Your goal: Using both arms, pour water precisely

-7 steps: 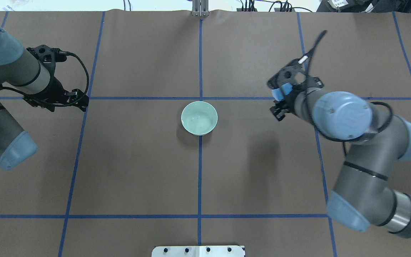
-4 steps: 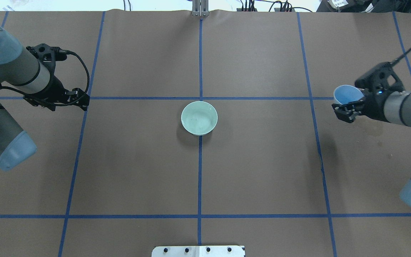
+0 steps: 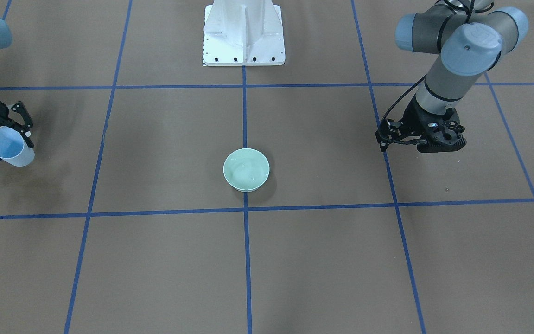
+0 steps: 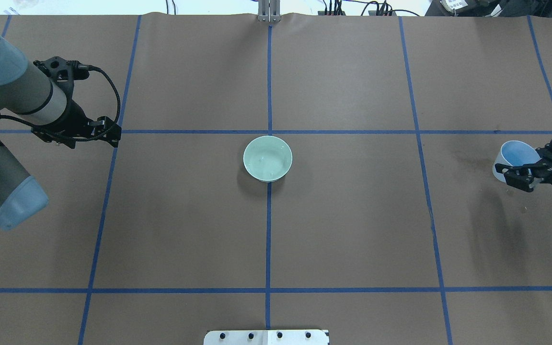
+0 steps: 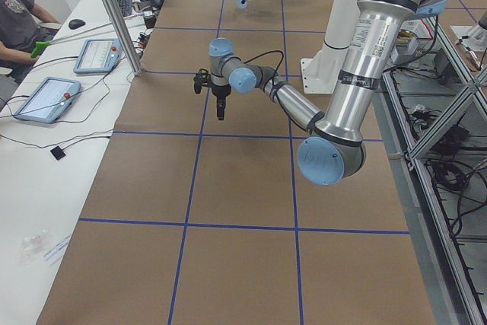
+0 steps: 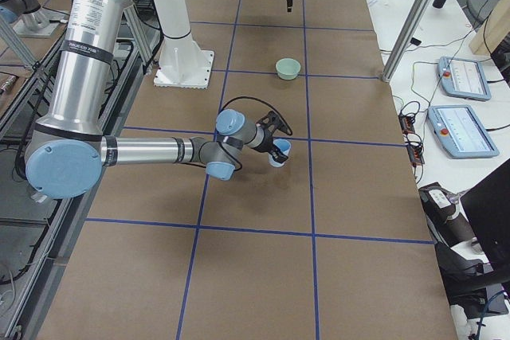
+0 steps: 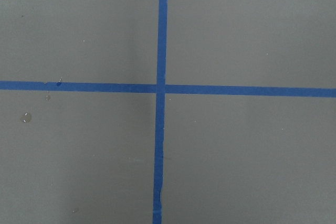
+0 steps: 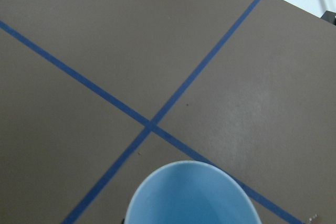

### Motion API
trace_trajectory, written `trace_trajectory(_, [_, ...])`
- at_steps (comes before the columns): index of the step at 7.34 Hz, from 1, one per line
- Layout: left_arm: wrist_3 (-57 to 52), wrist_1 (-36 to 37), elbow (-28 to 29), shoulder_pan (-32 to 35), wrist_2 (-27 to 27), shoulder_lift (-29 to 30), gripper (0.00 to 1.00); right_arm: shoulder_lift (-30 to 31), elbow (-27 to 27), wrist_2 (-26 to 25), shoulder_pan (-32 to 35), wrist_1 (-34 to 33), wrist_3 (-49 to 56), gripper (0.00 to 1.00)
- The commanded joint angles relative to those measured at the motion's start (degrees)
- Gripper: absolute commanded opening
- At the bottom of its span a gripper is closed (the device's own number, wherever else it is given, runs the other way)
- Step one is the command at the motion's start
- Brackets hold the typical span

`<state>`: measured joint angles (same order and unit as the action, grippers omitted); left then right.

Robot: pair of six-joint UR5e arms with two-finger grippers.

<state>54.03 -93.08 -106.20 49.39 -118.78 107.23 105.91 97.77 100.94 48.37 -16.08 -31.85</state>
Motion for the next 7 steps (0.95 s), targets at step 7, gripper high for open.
trace_trajectory(7, [0.2,0.0,-0.1,0.0,0.0,0.0,1.00,-0.5,-9.0,0.1,-0.7,10.7,-2.2,0.78])
